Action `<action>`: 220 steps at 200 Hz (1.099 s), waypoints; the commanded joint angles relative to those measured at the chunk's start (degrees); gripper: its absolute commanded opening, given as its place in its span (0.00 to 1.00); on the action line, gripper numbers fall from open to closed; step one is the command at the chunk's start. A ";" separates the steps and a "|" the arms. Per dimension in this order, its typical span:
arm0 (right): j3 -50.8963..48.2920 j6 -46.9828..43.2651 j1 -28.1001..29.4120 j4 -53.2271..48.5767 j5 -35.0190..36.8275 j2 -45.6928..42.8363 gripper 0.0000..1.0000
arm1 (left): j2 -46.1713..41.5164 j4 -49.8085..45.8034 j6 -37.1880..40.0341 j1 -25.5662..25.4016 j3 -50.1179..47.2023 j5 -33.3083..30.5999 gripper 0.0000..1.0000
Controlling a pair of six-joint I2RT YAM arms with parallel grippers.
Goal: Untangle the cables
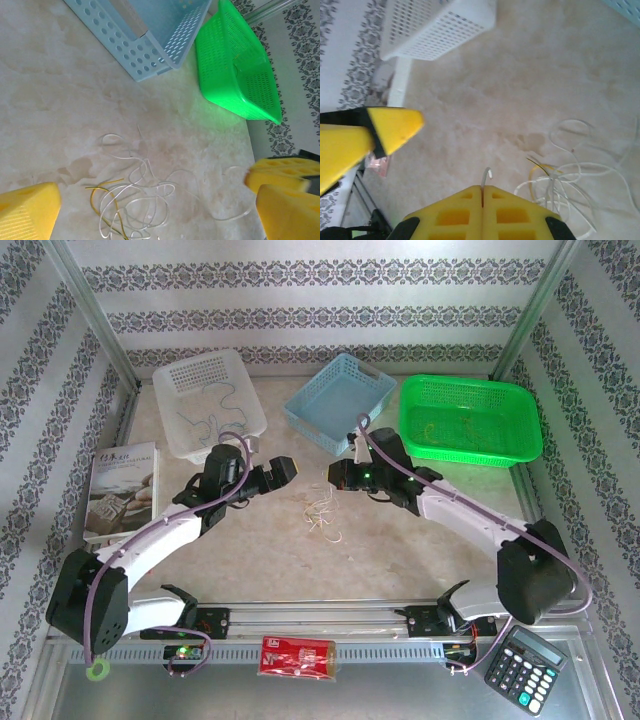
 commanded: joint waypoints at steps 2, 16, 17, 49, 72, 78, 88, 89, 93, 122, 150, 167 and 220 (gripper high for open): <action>-4.93 1.42 0.40 8.26 -0.82 -3.03 0.00 | 0.91 3.87 -1.83 -0.60 -0.77 -0.53 1.00; -7.23 1.49 0.44 11.39 -0.67 -4.67 0.00 | 1.57 4.82 -2.35 -0.56 -0.86 0.06 1.00; -7.36 1.49 0.44 11.52 -0.61 -4.77 0.00 | 1.61 4.98 -2.37 -0.56 -0.86 0.19 1.00; -9.04 -0.43 0.20 14.25 -0.07 -8.03 0.00 | 1.93 10.18 -0.98 -0.61 -1.67 2.95 1.00; -8.61 -1.33 -1.23 15.87 -2.52 -9.32 0.00 | 1.95 13.25 0.82 -0.49 -2.25 5.26 1.00; -8.43 -1.30 -1.62 16.32 -3.27 -9.56 0.00 | 1.99 13.80 0.99 -0.51 -2.27 5.96 1.00; -8.29 -1.33 -2.22 17.43 -4.36 -10.04 0.00 | 2.01 14.84 0.75 -0.49 -2.35 7.25 1.00; -8.29 -1.33 -2.29 17.61 -4.52 -10.14 0.00 | 2.00 14.96 0.67 -0.48 -2.35 7.39 1.00; -8.29 -1.32 -2.43 18.15 -4.99 -10.41 0.00 | 1.99 15.61 0.33 -0.50 -2.35 7.87 1.00; -8.35 -1.28 -3.32 21.95 -7.43 -11.51 0.00 | 1.97 20.93 -3.83 -0.49 -2.36 10.55 1.00; -8.78 -0.42 -4.01 25.43 -7.27 -11.71 0.00 | 2.88 25.69 -6.44 -0.53 -1.66 13.48 1.00; -8.21 0.54 -4.64 25.66 -6.89 -10.71 0.00 | 3.44 26.35 -4.70 -0.56 -1.30 15.00 1.00; -6.86 2.32 -4.57 26.23 -6.44 -8.60 0.00 | 3.41 23.24 7.37 -2.58 -2.51 15.68 0.96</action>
